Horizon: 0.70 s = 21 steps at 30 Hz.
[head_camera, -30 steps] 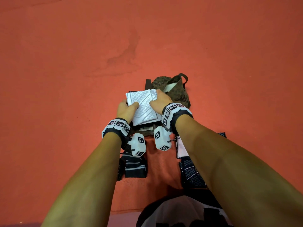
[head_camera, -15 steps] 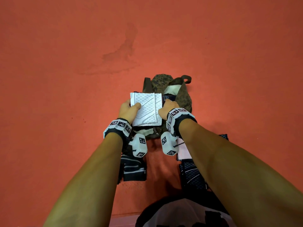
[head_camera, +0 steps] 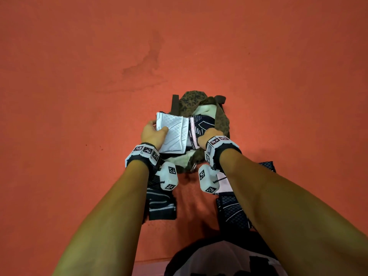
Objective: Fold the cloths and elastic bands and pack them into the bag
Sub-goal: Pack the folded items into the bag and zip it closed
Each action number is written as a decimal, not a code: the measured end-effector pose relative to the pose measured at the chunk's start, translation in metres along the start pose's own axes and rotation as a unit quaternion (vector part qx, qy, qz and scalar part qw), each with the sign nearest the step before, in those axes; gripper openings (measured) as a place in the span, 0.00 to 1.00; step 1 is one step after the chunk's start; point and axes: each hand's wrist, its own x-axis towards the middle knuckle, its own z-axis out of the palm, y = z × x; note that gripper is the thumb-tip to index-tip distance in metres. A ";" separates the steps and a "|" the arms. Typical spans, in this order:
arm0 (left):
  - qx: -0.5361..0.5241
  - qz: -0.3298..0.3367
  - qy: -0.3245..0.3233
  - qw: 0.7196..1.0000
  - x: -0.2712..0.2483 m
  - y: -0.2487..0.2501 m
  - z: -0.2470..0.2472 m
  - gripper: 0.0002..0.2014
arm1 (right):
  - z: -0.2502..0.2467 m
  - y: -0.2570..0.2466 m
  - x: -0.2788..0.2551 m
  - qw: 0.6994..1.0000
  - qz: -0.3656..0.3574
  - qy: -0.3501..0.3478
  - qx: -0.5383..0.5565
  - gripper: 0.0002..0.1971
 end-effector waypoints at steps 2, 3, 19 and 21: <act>0.011 -0.009 -0.010 1.000 0.000 -0.003 0.001 0.23 | 0.000 -0.002 -0.002 1.000 -0.002 0.001 0.002 0.07; 0.008 -0.015 -0.022 1.000 0.000 -0.004 0.004 0.22 | 0.000 -0.003 -0.002 1.000 -0.008 0.002 0.007 0.07; 0.130 -0.015 -0.023 0.991 0.012 -0.020 0.016 0.36 | 0.038 -0.015 0.007 0.968 -0.167 -0.108 0.152 0.25; 0.129 -0.035 -0.014 0.991 0.015 -0.021 0.013 0.27 | 0.043 -0.016 0.008 0.966 -0.172 -0.114 0.157 0.26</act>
